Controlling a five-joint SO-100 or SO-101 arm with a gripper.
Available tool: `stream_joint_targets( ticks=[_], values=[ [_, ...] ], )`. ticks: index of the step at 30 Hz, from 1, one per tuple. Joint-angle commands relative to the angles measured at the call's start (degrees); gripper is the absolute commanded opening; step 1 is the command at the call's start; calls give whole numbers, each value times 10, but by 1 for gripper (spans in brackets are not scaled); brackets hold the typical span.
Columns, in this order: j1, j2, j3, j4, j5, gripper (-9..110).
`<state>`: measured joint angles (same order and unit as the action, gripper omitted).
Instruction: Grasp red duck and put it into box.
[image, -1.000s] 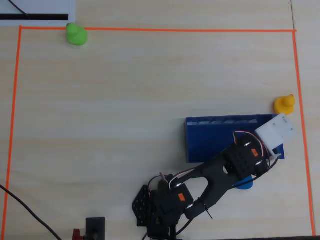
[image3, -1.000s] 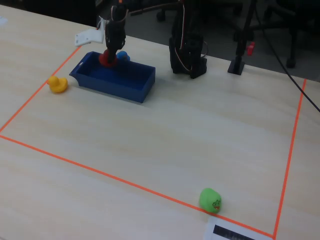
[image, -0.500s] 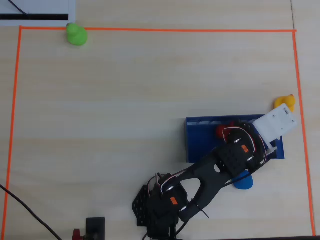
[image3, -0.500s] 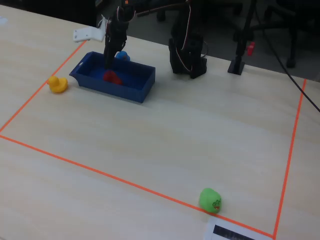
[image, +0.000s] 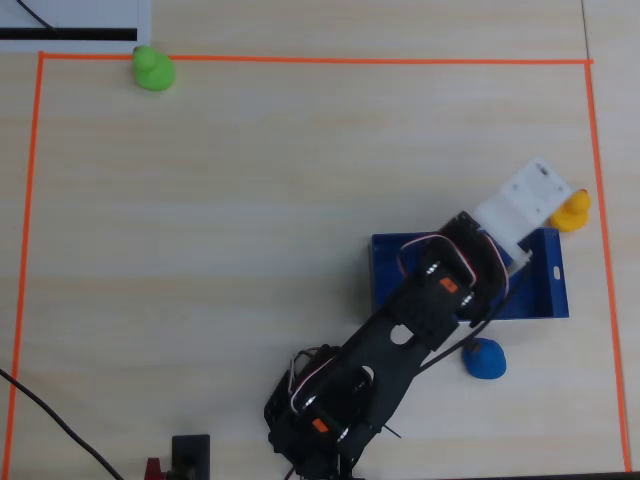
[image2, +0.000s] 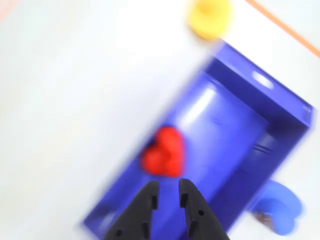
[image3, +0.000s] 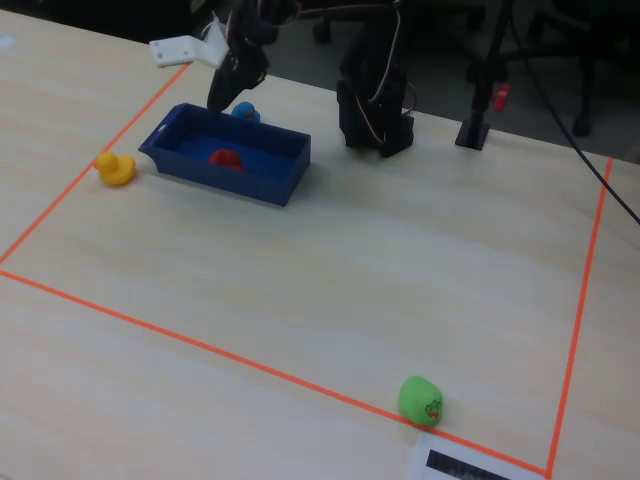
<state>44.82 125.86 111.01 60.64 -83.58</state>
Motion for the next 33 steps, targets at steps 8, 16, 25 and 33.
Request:
stream_joint_targets(
  ticks=[8, 16, 25, 33],
  values=[
    [-355, 414, 408, -11, -67, 0],
    [-429, 577, 646, 11, -118, 0],
    [-454, 628, 672, 148, -112, 0],
    [-439, 638, 672, 163, -87, 0]
  ],
)
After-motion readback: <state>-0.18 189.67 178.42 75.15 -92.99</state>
